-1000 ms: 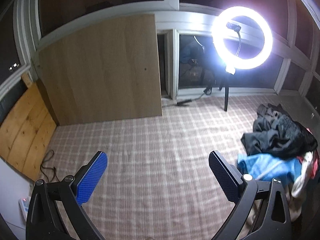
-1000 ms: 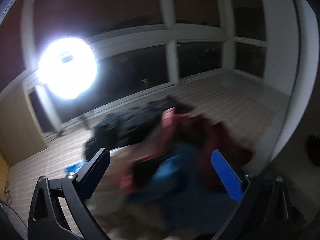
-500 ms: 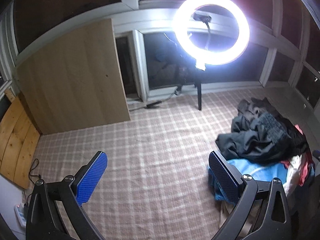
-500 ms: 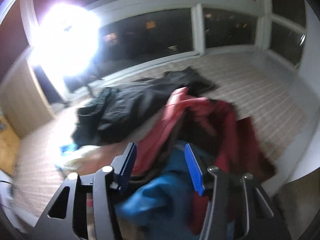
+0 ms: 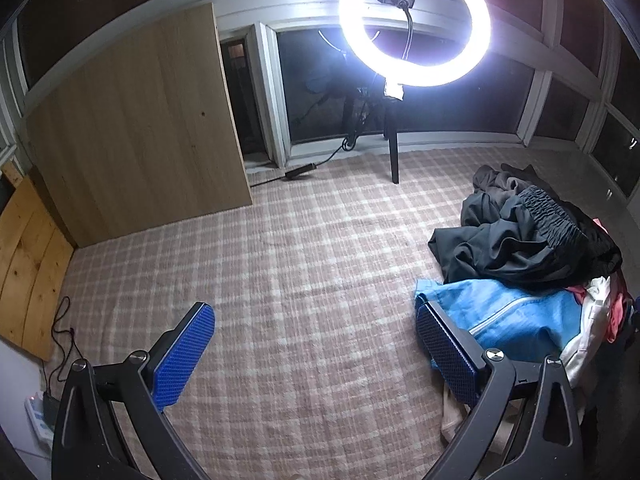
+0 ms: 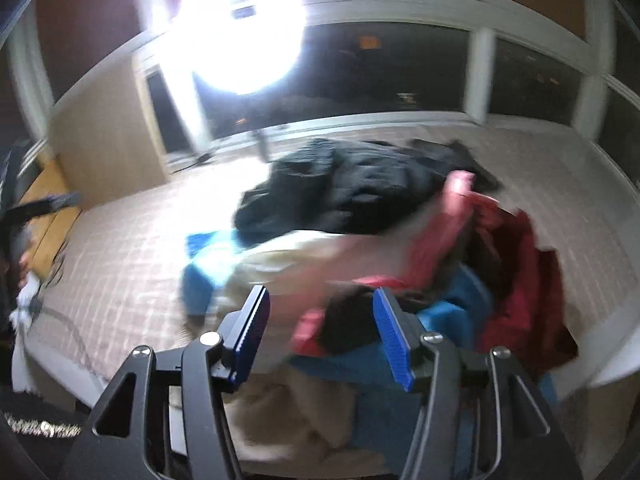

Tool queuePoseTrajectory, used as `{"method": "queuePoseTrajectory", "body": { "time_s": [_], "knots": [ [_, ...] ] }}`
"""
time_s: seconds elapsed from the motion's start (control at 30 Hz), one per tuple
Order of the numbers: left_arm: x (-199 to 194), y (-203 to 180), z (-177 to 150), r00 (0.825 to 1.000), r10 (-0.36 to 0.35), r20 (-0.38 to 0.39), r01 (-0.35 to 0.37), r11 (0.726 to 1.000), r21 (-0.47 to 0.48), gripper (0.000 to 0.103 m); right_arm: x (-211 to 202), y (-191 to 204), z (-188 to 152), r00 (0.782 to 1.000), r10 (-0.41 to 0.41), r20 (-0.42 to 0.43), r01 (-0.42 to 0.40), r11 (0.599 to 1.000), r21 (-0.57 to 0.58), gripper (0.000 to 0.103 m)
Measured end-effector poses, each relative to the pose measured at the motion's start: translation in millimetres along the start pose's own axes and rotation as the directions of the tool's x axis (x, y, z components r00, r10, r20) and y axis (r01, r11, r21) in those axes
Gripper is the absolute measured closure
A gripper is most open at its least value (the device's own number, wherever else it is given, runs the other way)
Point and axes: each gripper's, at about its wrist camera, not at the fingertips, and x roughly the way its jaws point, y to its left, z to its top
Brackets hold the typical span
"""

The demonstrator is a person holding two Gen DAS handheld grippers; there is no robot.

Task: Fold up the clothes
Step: 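Grasp the cream knit sweater in the pile with the right tool, then pull the cream sweater out of the pile and drop it onto the rug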

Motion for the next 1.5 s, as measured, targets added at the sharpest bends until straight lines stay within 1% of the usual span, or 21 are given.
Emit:
{"method": "queuePoseTrajectory", "body": {
  "time_s": [0.1, 0.17, 0.27, 0.37, 0.4, 0.5, 0.57, 0.6, 0.67, 0.77, 0.9, 1.0, 1.07, 1.1, 1.13, 1.17, 1.2, 1.27, 1.33, 1.4, 1.5],
  "knots": [
    [-2, 1, -3, 1.0, -0.005, 0.002, 0.005, 1.0, 0.001, 0.001, 23, 36, 7, 1.0, -0.008, -0.025, 0.005, 0.992, -0.123, 0.042],
    [-4, 3, -5, 1.0, -0.003, 0.006, 0.003, 1.0, 0.002, 0.001, 42, 48, 7, 0.998, 0.007, -0.065, -0.017, 0.988, -0.156, 0.041],
    [-6, 10, -7, 1.0, 0.012, 0.005, -0.012, 1.0, -0.008, 0.001, 73, 52, 6, 0.993, -0.025, -0.117, 0.003, 0.983, -0.183, 0.041],
    [-6, 19, -10, 1.0, 0.021, 0.001, -0.021, 0.999, -0.026, 0.001, 83, 47, 8, 0.991, -0.021, -0.133, -0.005, 0.982, -0.189, 0.043],
    [-6, 22, -12, 1.0, 0.024, 0.0, -0.024, 0.999, -0.032, 0.001, 81, 44, 9, 0.992, -0.018, -0.129, -0.006, 0.983, -0.186, 0.047],
    [-7, 29, -16, 1.0, 0.029, -0.003, -0.029, 0.998, -0.051, 0.001, 78, 36, 13, 0.993, -0.014, -0.117, -0.007, 0.984, -0.178, 0.07],
    [-7, 32, -18, 1.0, 0.026, -0.006, -0.027, 0.998, -0.057, 0.001, 76, 30, 13, 0.993, -0.028, -0.112, 0.008, 0.985, -0.171, 0.077],
    [-6, 32, -19, 1.0, 0.025, -0.008, -0.026, 0.998, -0.057, 0.001, 76, 27, 14, 0.993, -0.034, -0.109, 0.017, 0.987, -0.157, 0.085],
    [-5, 32, -22, 1.0, 0.022, -0.01, -0.022, 0.998, -0.054, 0.001, 73, 17, 16, 0.995, -0.035, -0.097, 0.025, 0.994, -0.102, 0.089],
    [-5, 30, -24, 1.0, 0.013, -0.015, -0.014, 0.999, -0.046, 0.001, 60, -3, 29, 0.998, 0.037, -0.046, -0.035, 0.999, 0.036, 0.092],
    [-4, 28, -22, 1.0, 0.003, -0.015, -0.003, 0.999, -0.042, 0.001, 42, -17, 63, 0.998, -0.028, 0.053, 0.027, 0.999, 0.031, 0.094],
    [-6, 24, -19, 1.0, -0.014, -0.011, 0.014, 0.999, -0.046, 0.001, 38, -43, 112, 0.99, -0.074, 0.124, 0.064, 0.995, 0.082, 0.095],
    [-8, 20, -18, 1.0, -0.023, -0.005, 0.023, 0.999, -0.036, 0.001, 46, -63, 142, 0.971, -0.176, 0.161, 0.161, 0.982, 0.102, 0.095],
    [-9, 18, -19, 1.0, -0.024, -0.005, 0.024, 0.999, -0.028, 0.001, 58, -72, 155, 0.965, -0.228, 0.126, 0.217, 0.971, 0.096, 0.093],
    [-9, 15, -19, 1.0, -0.023, -0.007, 0.023, 1.0, -0.017, 0.001, 75, -81, 167, 0.964, -0.26, 0.048, 0.256, 0.963, 0.087, 0.089],
    [-10, 14, -20, 1.0, -0.022, -0.007, 0.022, 1.0, -0.009, 0.001, 87, -89, 175, 0.959, -0.281, -0.02, 0.282, 0.955, 0.088, 0.089],
    [-11, 12, -21, 1.0, -0.02, -0.006, 0.02, 1.0, 0.001, 0.001, 86, -92, 174, 0.961, -0.272, -0.047, 0.276, 0.955, 0.105, 0.085],
    [-12, 12, -21, 1.0, -0.018, -0.004, 0.018, 1.0, 0.013, 0.001, 66, -92, 160, 0.976, -0.213, -0.033, 0.216, 0.967, 0.139, 0.079],
    [-11, 13, -21, 1.0, -0.02, -0.009, 0.021, 1.0, 0.018, 0.001, 31, -82, 129, 0.987, -0.161, 0.001, 0.159, 0.978, 0.137, 0.057],
    [-8, 15, -20, 1.0, -0.025, -0.016, 0.026, 0.999, 0.02, 0.001, -4, -66, 87, 0.991, -0.128, 0.03, 0.123, 0.984, 0.129, 0.045],
    [-6, 16, -19, 0.999, -0.04, -0.024, 0.041, 0.999, 0.021, 0.001, -34, -45, 15, 0.997, -0.075, 0.013, 0.072, 0.985, 0.155, 0.044]
  ]
}}
